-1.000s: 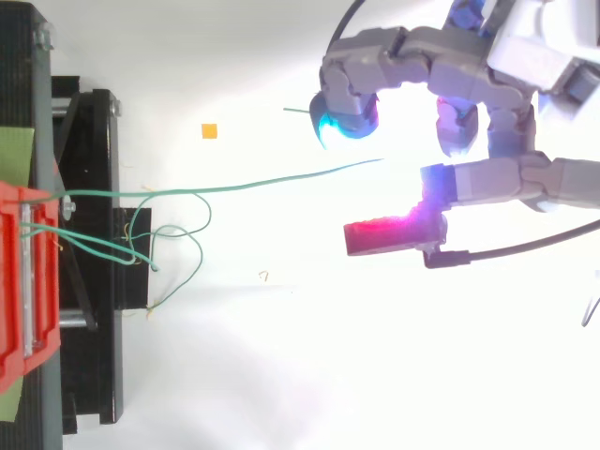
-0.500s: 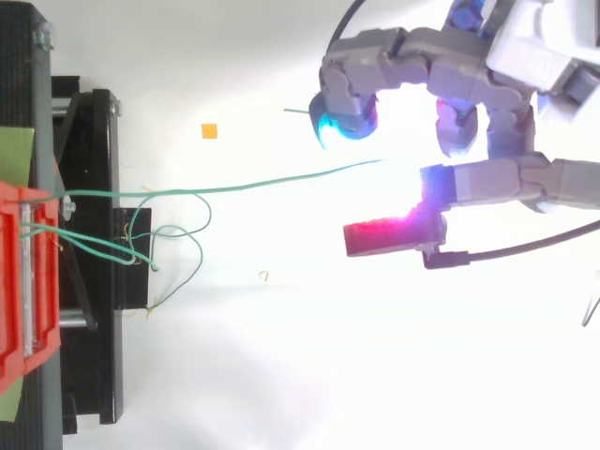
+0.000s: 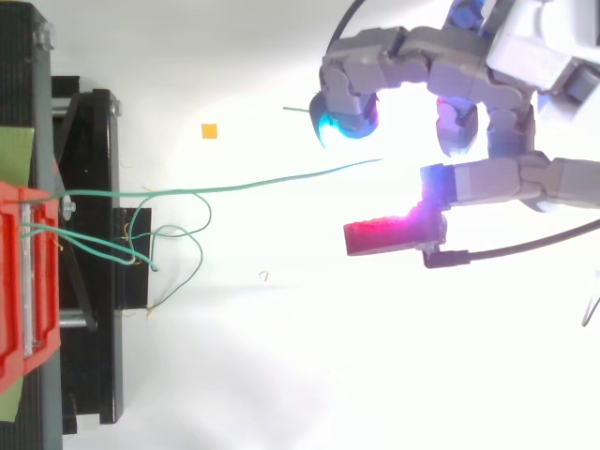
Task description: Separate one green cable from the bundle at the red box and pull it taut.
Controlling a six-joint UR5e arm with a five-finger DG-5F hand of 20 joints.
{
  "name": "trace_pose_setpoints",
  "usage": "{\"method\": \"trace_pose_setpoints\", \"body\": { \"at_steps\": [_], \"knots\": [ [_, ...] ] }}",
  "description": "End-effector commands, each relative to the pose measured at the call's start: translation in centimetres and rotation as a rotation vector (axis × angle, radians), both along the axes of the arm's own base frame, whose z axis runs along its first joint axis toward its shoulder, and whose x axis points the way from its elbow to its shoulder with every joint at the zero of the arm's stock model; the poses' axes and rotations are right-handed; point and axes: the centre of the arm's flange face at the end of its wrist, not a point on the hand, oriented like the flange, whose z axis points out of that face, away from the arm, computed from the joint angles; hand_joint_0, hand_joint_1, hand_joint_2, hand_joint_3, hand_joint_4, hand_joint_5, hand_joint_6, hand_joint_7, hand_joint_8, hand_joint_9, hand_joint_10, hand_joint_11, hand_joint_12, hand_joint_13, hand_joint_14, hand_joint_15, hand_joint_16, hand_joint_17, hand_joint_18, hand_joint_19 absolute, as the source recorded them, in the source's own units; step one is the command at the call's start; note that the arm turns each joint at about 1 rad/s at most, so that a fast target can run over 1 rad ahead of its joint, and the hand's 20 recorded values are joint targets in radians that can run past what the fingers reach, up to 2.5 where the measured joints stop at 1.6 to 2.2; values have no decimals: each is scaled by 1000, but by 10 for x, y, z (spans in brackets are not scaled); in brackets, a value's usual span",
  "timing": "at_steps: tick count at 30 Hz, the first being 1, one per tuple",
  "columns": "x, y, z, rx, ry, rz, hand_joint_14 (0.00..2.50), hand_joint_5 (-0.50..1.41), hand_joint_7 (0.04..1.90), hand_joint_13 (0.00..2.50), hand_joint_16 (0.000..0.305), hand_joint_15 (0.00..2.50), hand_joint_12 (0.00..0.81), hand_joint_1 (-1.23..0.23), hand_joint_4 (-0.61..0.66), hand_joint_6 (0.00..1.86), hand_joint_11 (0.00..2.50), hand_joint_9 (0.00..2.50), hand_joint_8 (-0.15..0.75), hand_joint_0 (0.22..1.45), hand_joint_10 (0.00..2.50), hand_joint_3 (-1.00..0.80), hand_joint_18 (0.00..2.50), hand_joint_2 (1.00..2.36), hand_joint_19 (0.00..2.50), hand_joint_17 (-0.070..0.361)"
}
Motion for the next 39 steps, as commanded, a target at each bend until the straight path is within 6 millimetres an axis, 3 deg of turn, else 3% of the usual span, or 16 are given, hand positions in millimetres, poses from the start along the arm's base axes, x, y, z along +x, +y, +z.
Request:
{"method": "trace_pose_setpoints", "body": {
  "at_steps": [1,39],
  "knots": [
    [0,0,-1,0,1,1,18,153,1346,1460,51,573,359,-662,10,502,621,2070,202,728,24,-213,1061,1016,552,115],
    [0,0,0,0,0,1,21,153,1345,1447,50,571,353,-662,7,501,624,2060,197,726,24,-215,1054,1016,562,112]
  ]
}}
